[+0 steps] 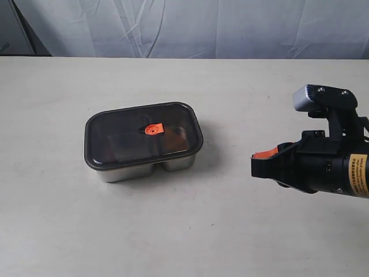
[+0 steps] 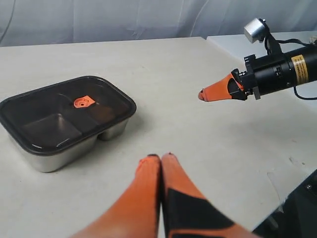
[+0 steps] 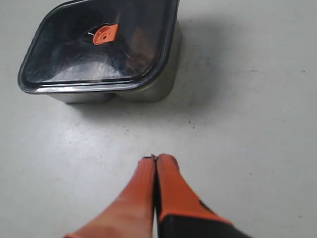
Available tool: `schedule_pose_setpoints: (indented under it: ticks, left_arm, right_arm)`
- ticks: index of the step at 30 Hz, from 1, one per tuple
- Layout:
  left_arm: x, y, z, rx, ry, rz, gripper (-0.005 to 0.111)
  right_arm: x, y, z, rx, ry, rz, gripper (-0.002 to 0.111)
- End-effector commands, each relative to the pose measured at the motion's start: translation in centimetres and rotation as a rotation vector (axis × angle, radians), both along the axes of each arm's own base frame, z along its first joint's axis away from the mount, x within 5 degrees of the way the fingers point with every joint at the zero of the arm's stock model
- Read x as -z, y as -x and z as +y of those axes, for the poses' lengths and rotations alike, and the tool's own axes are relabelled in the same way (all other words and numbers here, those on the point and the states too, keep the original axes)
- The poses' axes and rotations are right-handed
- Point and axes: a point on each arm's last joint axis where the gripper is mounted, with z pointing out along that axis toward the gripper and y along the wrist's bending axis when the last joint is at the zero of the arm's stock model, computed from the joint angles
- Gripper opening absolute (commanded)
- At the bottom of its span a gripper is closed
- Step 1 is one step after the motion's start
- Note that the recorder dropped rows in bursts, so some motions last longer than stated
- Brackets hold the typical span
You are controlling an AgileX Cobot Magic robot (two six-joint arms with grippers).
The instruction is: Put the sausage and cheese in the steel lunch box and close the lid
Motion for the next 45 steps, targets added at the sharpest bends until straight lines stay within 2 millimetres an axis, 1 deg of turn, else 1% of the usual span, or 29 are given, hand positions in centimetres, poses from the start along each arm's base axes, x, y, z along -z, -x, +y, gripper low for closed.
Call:
schedule_pose_setpoints:
  ticks: [1, 5, 6, 8, 10, 11, 12, 16, 19, 21, 23, 25, 37, 41, 45]
  left_arm:
    - [-0.5, -0.4, 0.5, -0.047, -0.07, -0.131, 0.0]
    - [-2.2, -1.9, 1.9, -0.236, -0.001, -0.414, 0.0]
    - [-2.2, -2.3, 2.4, -0.287, -0.006, -0.457, 0.0]
    - [-1.4, -3.1, 3.0, -0.358, -0.059, -0.491, 0.0]
    - [0.3, -4.1, 3.5, -0.408, -0.12, -0.48, 0.0]
    - [1.1, -4.5, 3.7, -0.427, -0.124, -0.472, 0.0]
    - [2.3, -5.1, 3.9, -0.453, -0.126, -0.456, 0.0]
    - [6.0, -6.4, 4.5, -0.514, -0.045, -0.375, 0.0]
    - [8.5, -6.8, 4.3, -0.503, 0.033, -0.267, 0.0]
    - [9.5, -6.9, 4.1, -0.491, 0.056, -0.222, 0.0]
    - [9.5, -6.9, 4.1, -0.489, 0.055, -0.22, 0.0]
    - [9.7, -6.9, 4.0, -0.47, 0.014, -0.211, 0.0]
    - [9.7, -6.9, 4.0, -0.468, 0.011, -0.21, 0.0]
    - [9.7, -6.9, 4.0, -0.468, 0.011, -0.21, 0.0]
    - [9.7, -6.9, 4.0, -0.468, 0.011, -0.21, 0.0]
  right_arm:
    - [0.0, 0.1, -0.1, 0.002, 0.003, -0.005, -0.001]
    - [0.0, 0.1, -0.1, 0.002, 0.003, -0.005, -0.001]
    - [0.0, 0.1, -0.1, 0.002, 0.003, -0.005, -0.001]
    - [0.0, 0.1, -0.1, 0.002, 0.003, -0.005, -0.001]
    - [0.0, 0.1, -0.1, 0.002, 0.003, -0.005, -0.001]
    - [0.0, 0.1, -0.1, 0.002, 0.003, -0.005, -0.001]
    - [0.0, 0.1, -0.1, 0.002, 0.003, -0.005, -0.001]
    - [0.0, 0.1, -0.1, 0.002, 0.003, -0.005, -0.001]
    - [0.0, 0.1, -0.1, 0.002, 0.003, -0.005, -0.001]
    - [0.0, 0.1, -0.1, 0.002, 0.003, -0.005, -0.001]
    - [0.0, 0.1, -0.1, 0.002, 0.003, -0.005, -0.001]
    - [0.0, 0.1, -0.1, 0.002, 0.003, -0.005, -0.001]
    - [-0.1, 0.1, -0.1, 0.002, 0.002, -0.008, -0.001]
    - [-1.3, 0.6, -0.3, 0.004, -0.023, -0.065, -0.001]
    - [-2.8, 1.6, -0.7, -0.004, -0.063, -0.138, -0.001]
